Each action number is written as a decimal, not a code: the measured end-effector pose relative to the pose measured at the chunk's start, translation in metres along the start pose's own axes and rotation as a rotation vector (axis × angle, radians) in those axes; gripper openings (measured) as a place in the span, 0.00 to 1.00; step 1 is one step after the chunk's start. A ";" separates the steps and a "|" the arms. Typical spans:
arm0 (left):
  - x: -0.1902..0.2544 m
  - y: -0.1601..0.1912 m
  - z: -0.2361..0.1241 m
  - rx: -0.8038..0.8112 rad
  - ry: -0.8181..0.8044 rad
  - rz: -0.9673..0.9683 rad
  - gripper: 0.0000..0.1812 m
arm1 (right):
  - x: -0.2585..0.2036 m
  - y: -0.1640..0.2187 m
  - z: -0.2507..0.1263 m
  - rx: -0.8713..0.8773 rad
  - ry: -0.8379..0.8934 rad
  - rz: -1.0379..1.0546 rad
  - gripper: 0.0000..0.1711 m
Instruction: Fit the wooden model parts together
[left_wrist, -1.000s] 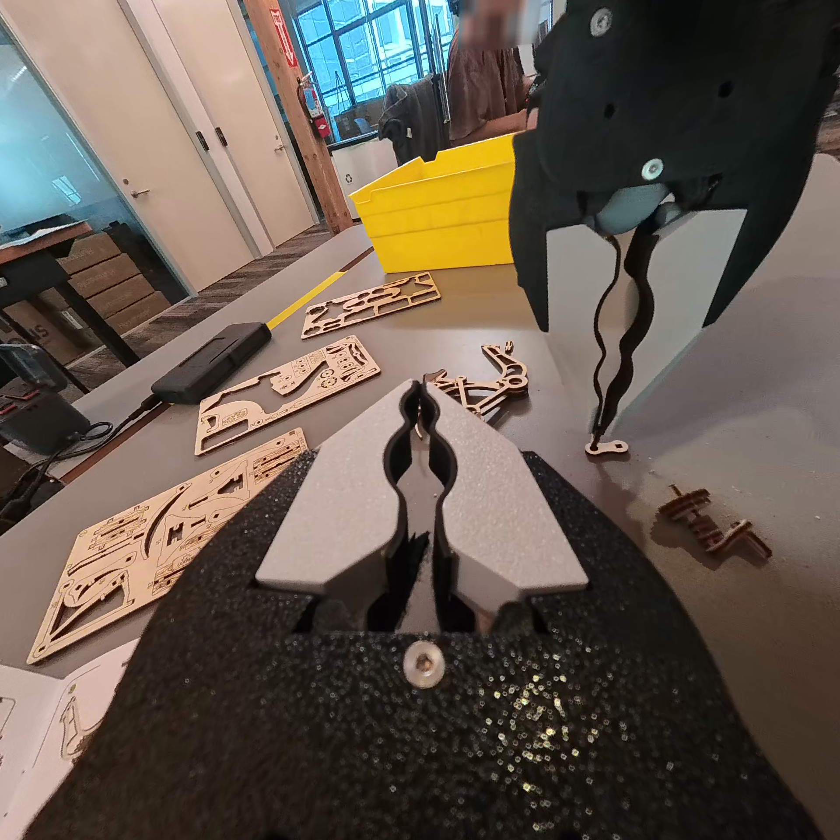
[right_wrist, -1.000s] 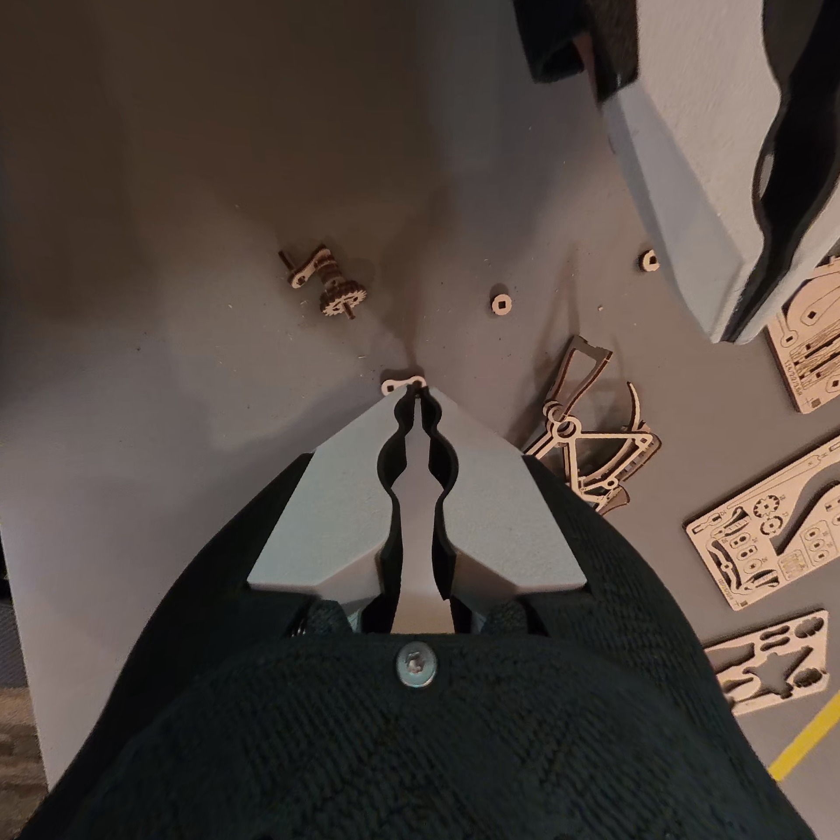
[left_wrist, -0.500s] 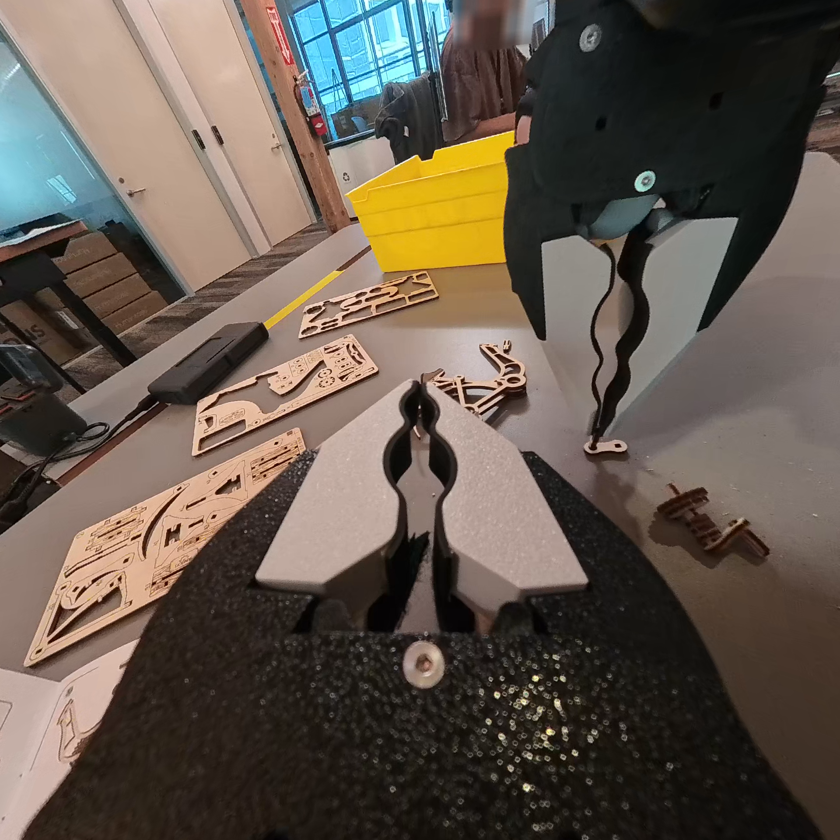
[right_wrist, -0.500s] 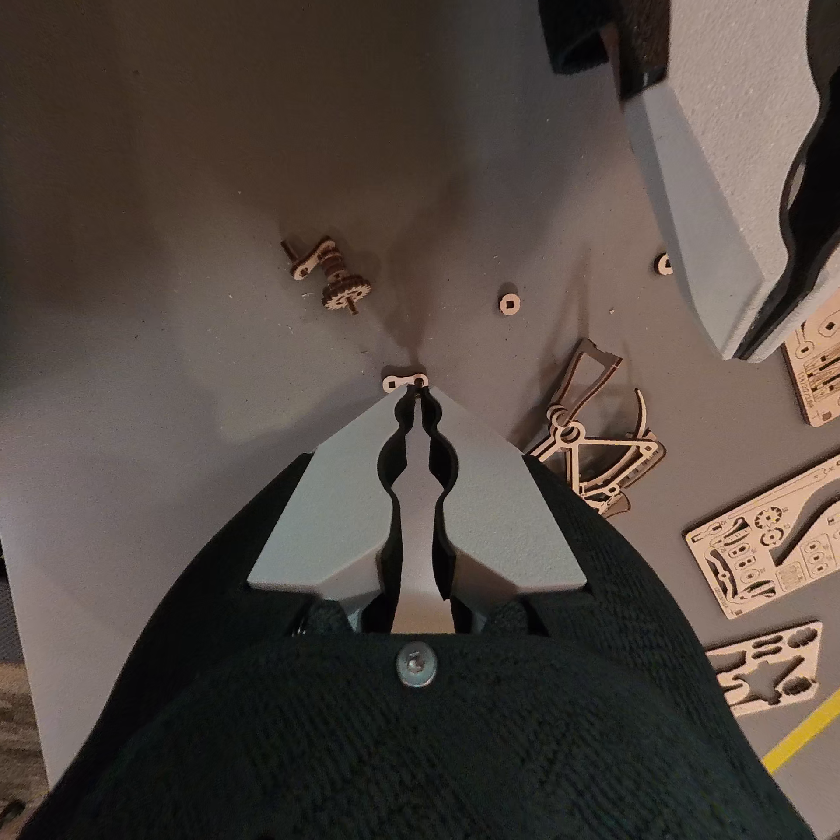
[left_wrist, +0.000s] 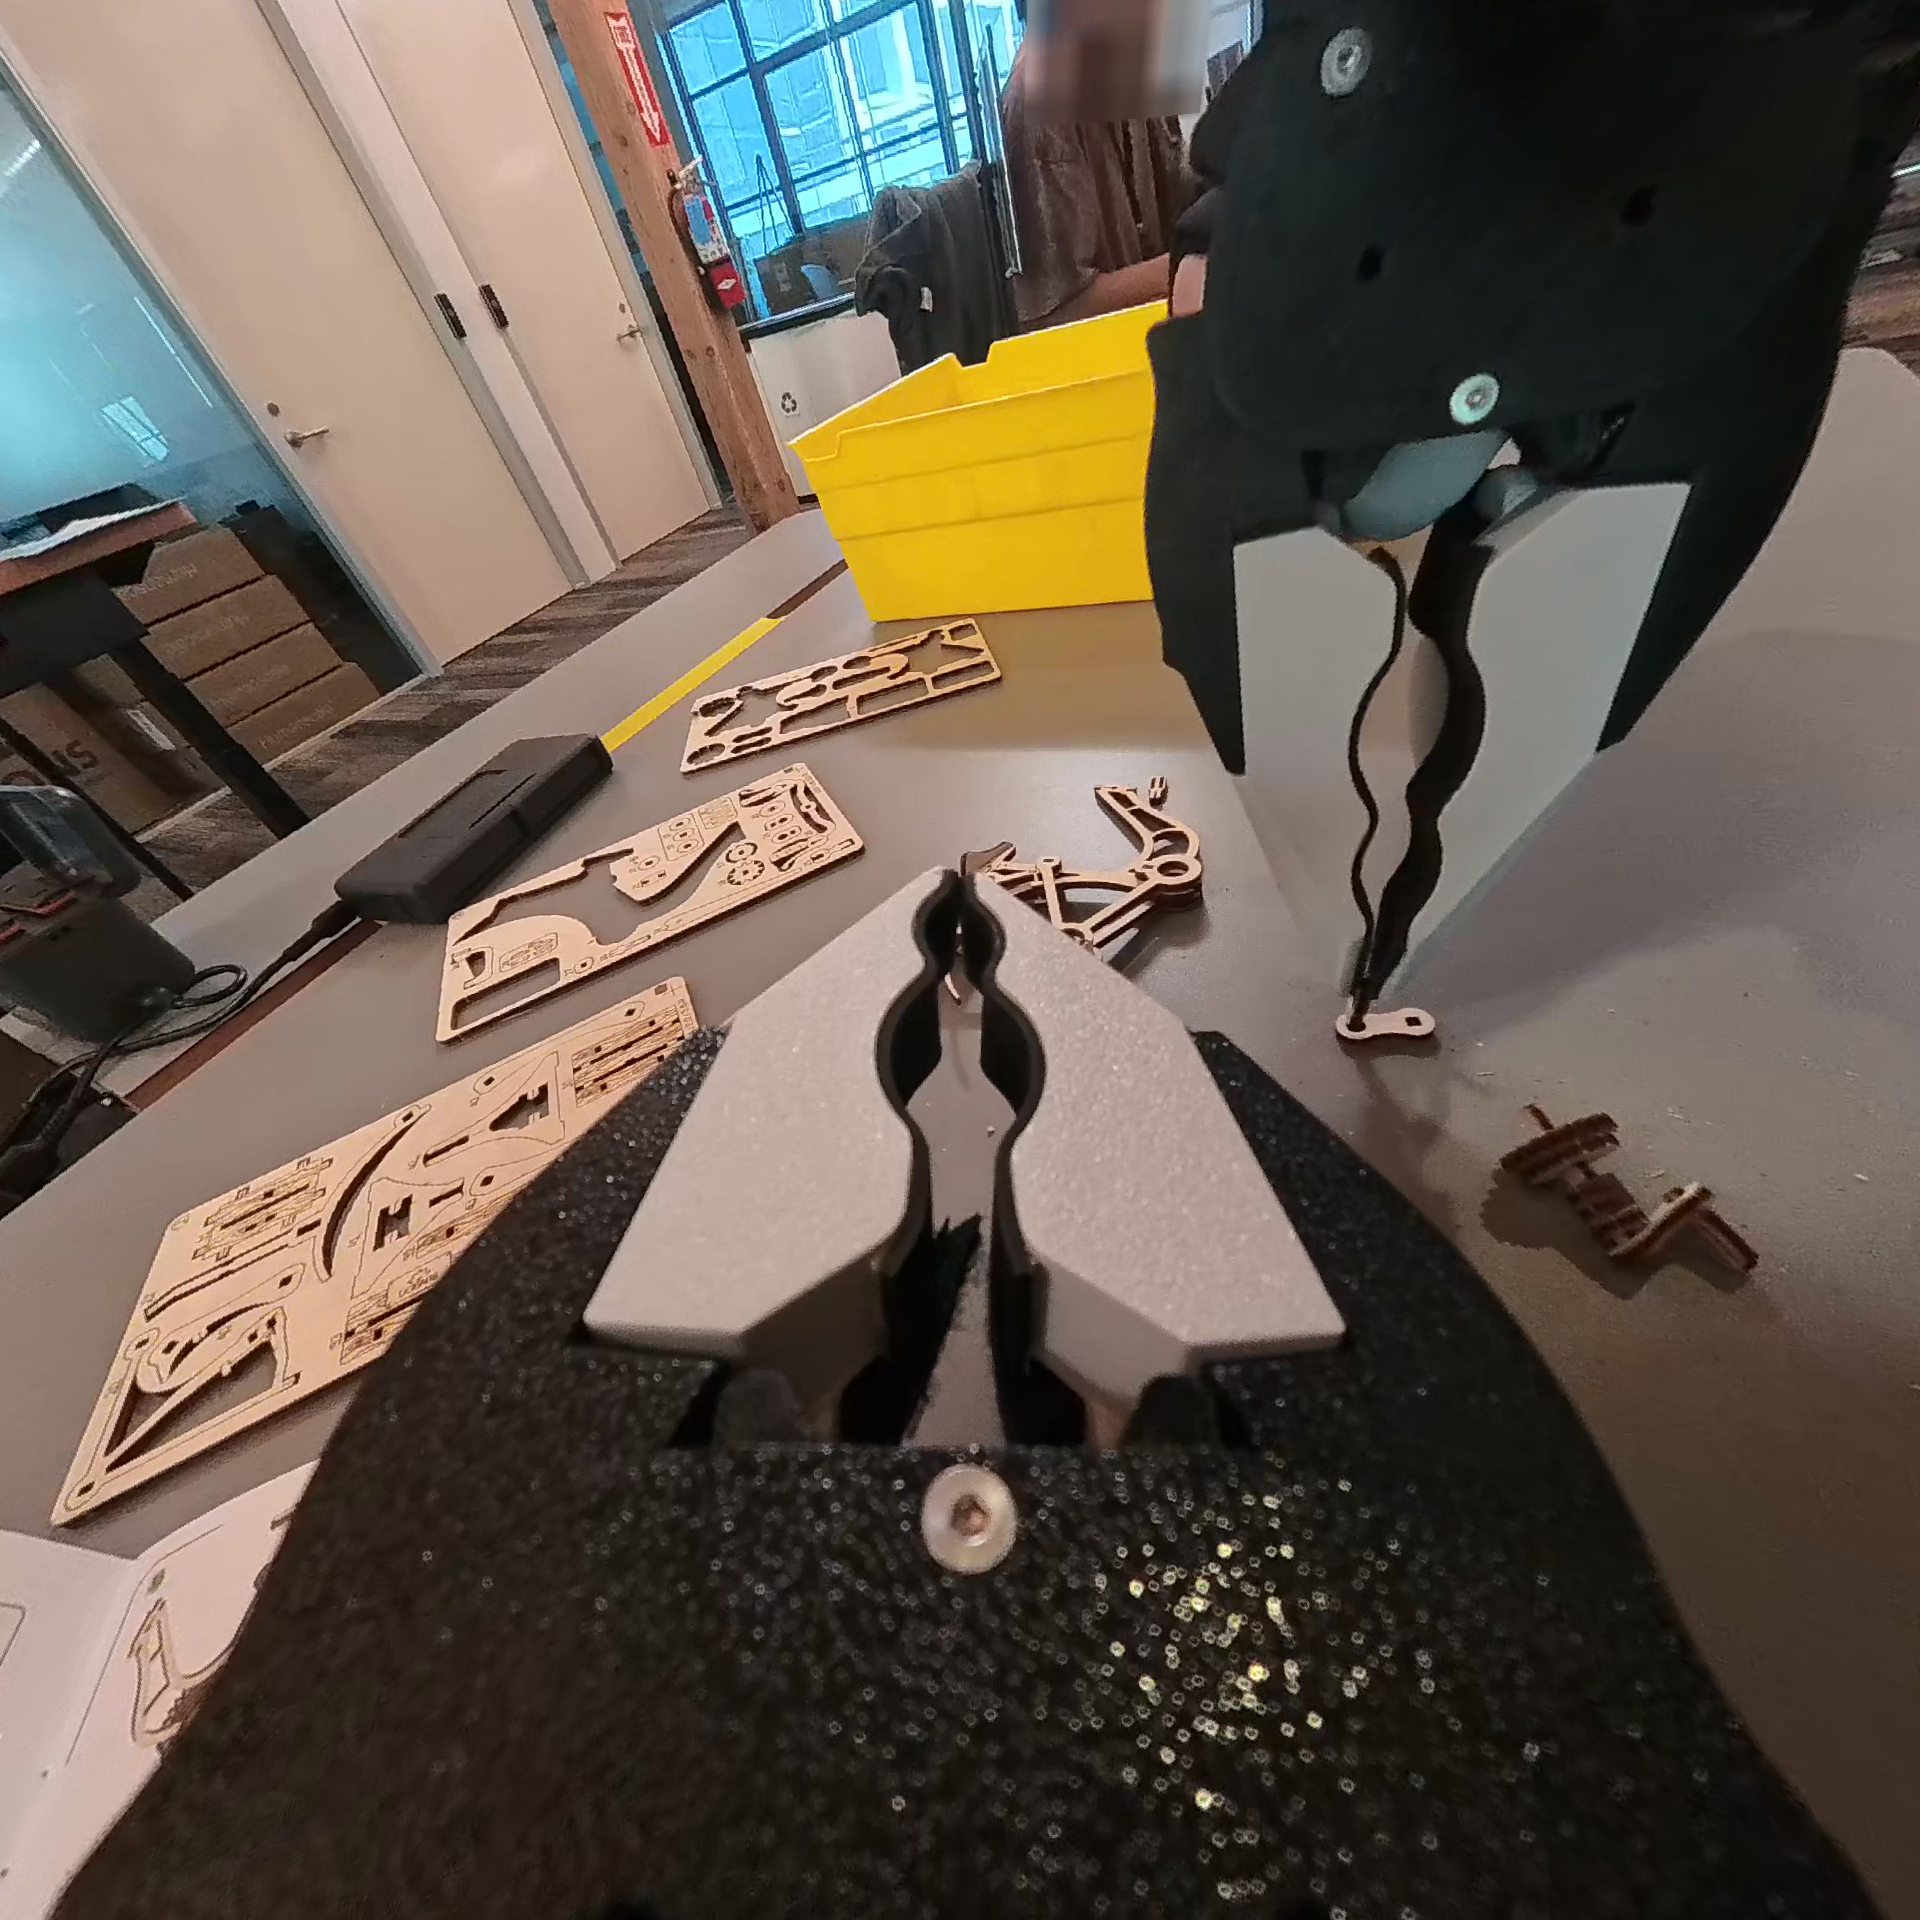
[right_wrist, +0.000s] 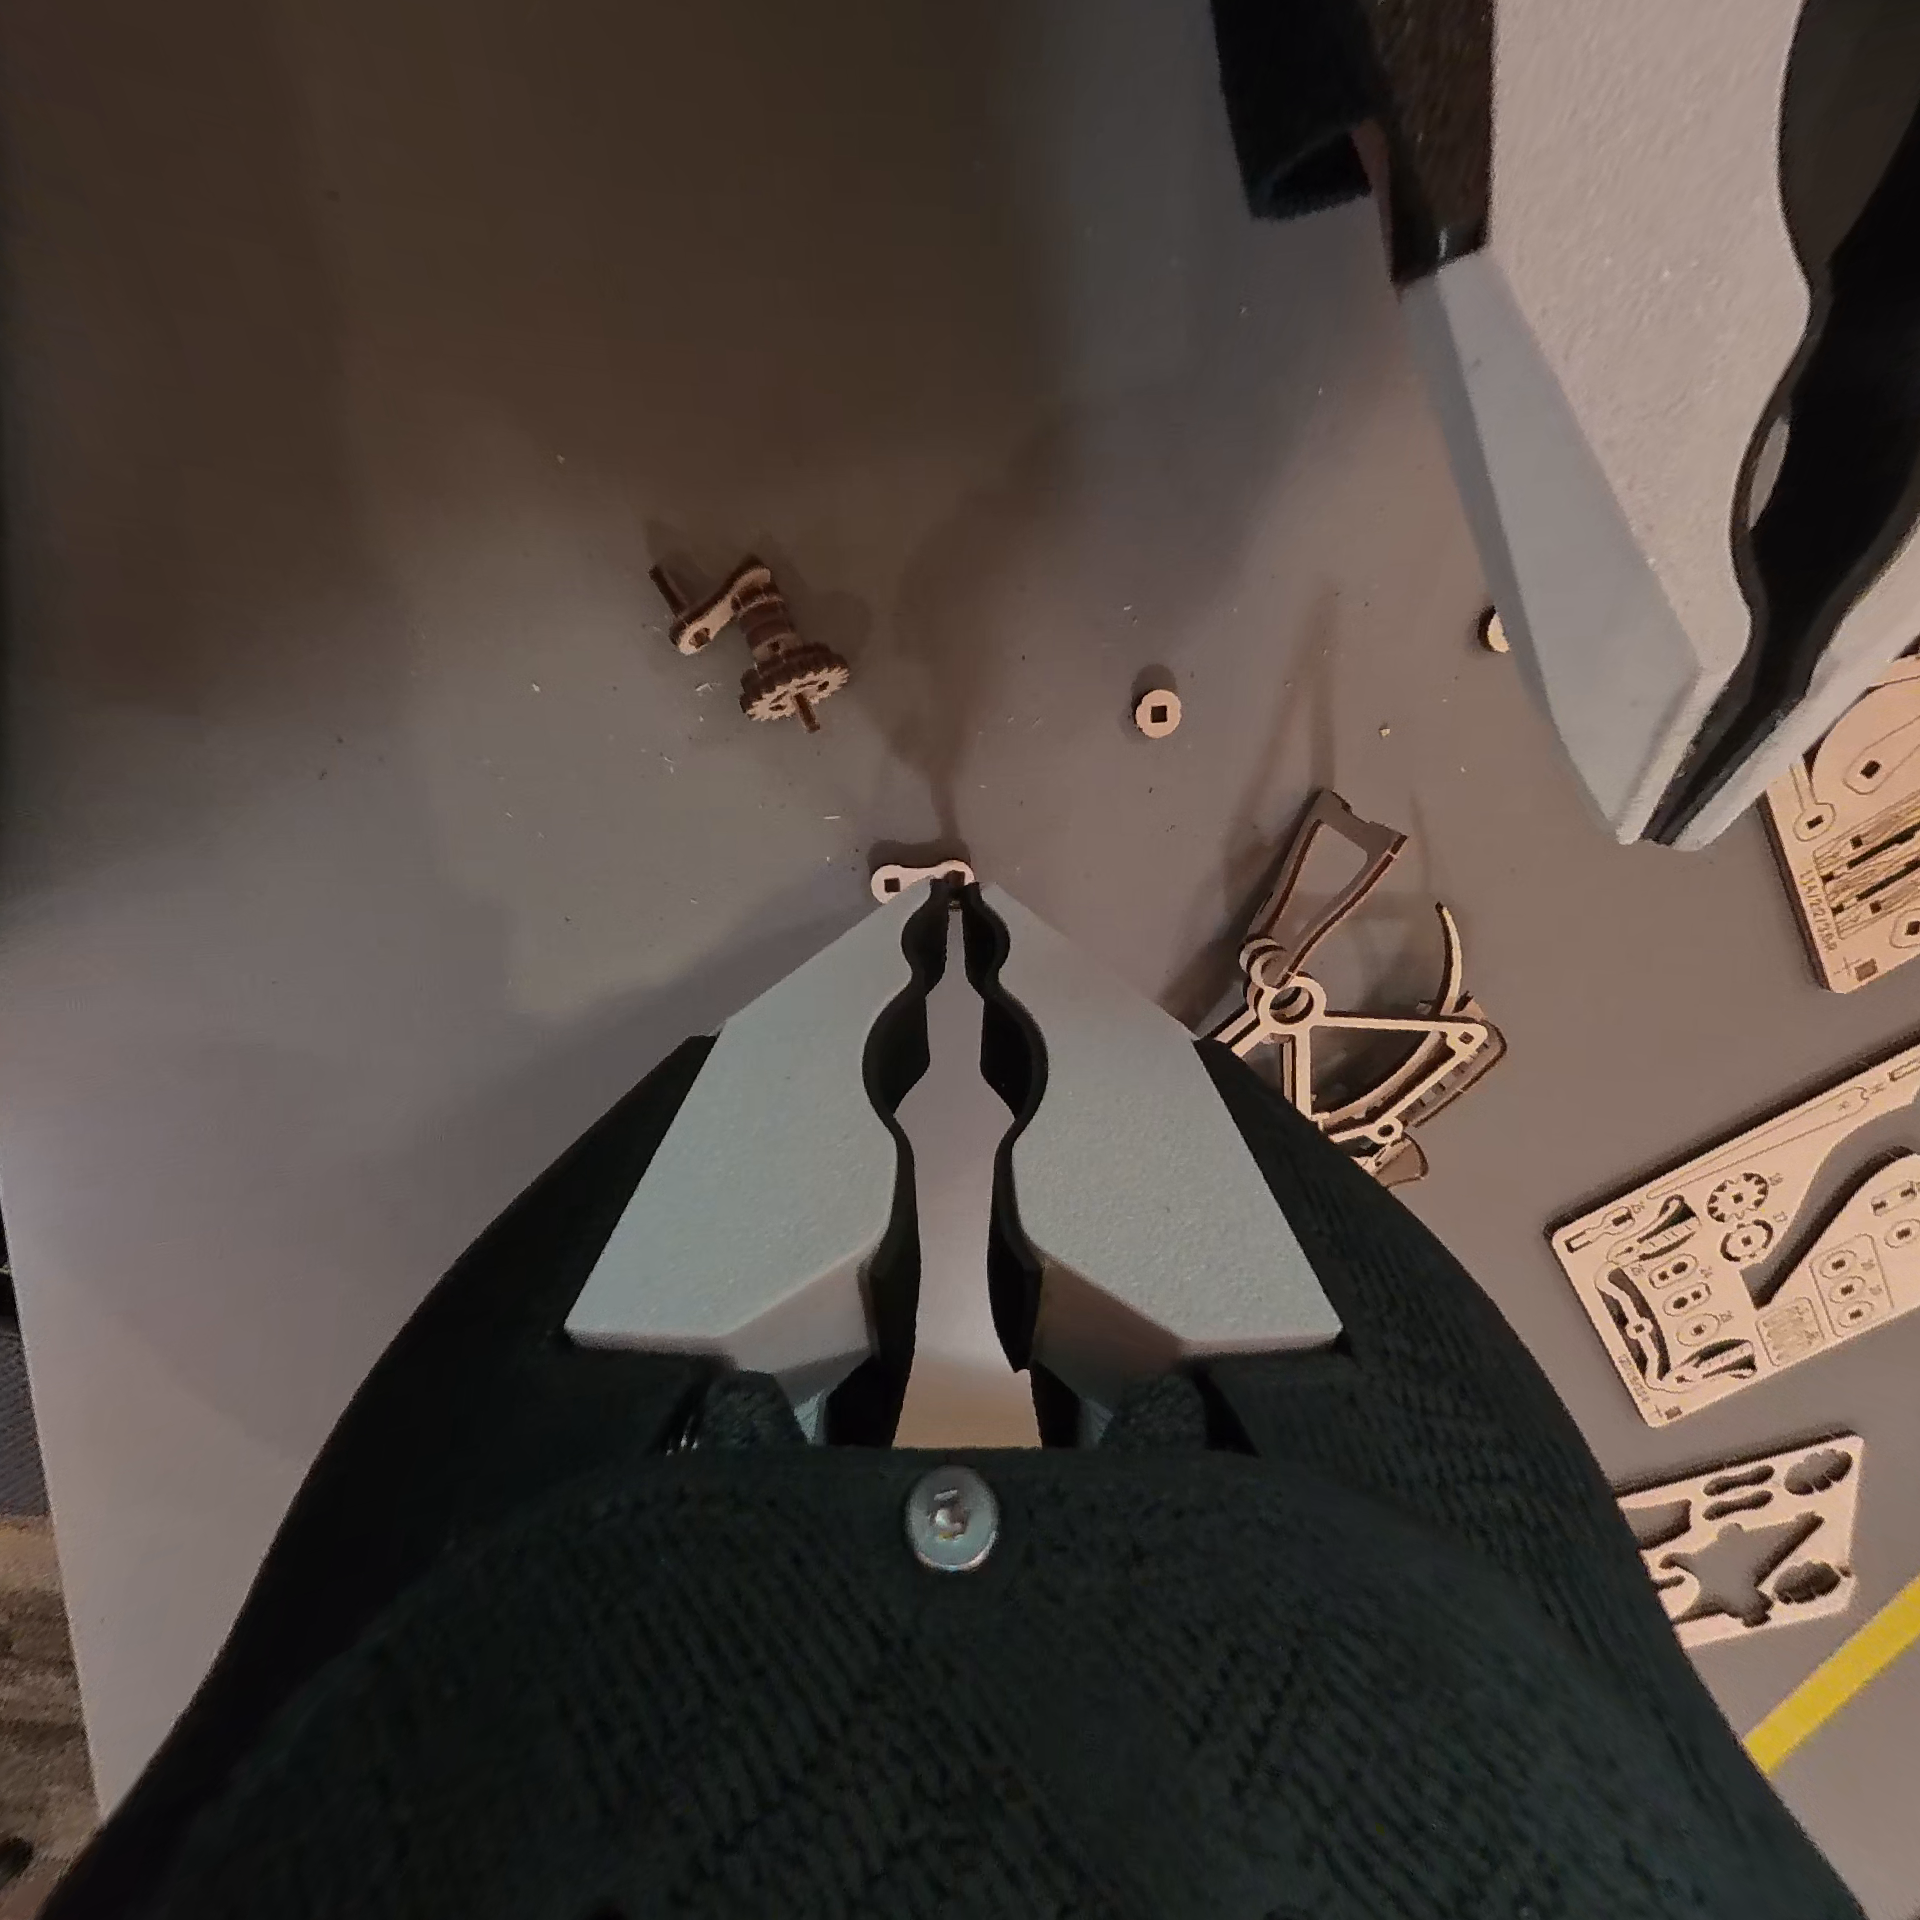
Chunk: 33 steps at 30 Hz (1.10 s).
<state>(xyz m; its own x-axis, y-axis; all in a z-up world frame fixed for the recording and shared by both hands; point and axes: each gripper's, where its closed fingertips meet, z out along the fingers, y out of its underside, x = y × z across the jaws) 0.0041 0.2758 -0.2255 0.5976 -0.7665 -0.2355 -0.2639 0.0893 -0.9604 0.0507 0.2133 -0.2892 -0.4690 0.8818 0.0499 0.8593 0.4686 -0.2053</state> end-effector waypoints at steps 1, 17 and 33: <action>0.000 0.000 0.000 0.000 0.000 0.000 0.00 | 0.000 0.000 0.001 -0.002 -0.002 -0.001 0.01; 0.000 0.000 0.000 0.001 0.001 0.001 0.00 | -0.001 0.001 0.004 -0.001 -0.015 0.000 0.01; 0.001 0.000 0.000 -0.001 0.003 0.006 0.00 | -0.004 0.002 0.003 0.072 -0.057 0.100 0.01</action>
<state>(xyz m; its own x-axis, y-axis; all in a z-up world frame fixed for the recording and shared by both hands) 0.0046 0.2750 -0.2260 0.5936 -0.7680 -0.2405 -0.2680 0.0931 -0.9589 0.0532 0.2106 -0.2931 -0.3942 0.9186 -0.0296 0.8865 0.3716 -0.2758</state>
